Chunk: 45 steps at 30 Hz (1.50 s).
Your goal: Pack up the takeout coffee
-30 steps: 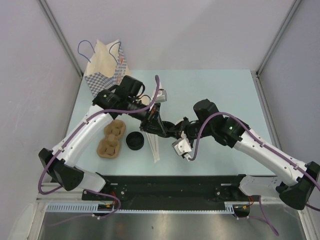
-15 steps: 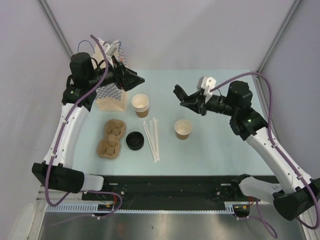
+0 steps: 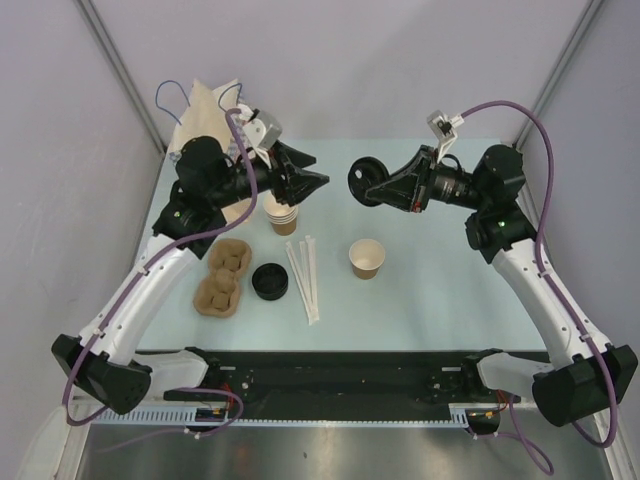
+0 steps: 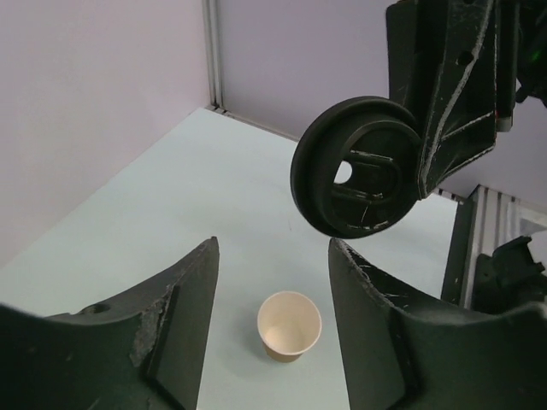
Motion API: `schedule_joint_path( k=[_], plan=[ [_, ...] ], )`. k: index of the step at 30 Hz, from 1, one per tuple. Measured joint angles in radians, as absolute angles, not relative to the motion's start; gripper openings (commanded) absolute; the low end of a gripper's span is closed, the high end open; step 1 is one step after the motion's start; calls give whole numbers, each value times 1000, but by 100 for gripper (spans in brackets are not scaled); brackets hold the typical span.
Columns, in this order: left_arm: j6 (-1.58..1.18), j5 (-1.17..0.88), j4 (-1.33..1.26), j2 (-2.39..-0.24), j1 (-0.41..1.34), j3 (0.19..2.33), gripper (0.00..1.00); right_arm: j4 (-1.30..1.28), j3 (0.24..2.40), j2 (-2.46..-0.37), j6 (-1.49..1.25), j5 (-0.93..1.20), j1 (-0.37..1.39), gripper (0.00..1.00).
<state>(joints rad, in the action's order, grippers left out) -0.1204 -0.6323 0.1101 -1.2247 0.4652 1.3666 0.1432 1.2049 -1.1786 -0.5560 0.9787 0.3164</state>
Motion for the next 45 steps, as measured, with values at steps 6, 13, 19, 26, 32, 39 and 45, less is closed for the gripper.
schedule_joint_path(
  k=[6,13,19,26,32,39,45],
  plan=[
    [47,-593,120,-1214,552,1363,47,120,1205,-1178,-577,1038,340,0],
    [107,-595,123,-1192,596,1360,44,99,1205,-1178,-576,1063,359,0],
    [114,-606,138,-1192,614,1357,38,98,1205,-1178,-576,1063,362,0],
    [114,-606,144,-1194,627,1357,32,93,1205,-1178,-572,1063,376,0],
    [113,-599,152,-1199,652,1356,29,92,1205,-1178,-571,1059,397,0],
    [114,-565,166,-1205,661,1356,25,82,1205,-1178,-571,1053,410,0],
    [117,-543,167,-1214,662,1356,19,79,1205,-1182,-573,1037,413,0]
  ],
)
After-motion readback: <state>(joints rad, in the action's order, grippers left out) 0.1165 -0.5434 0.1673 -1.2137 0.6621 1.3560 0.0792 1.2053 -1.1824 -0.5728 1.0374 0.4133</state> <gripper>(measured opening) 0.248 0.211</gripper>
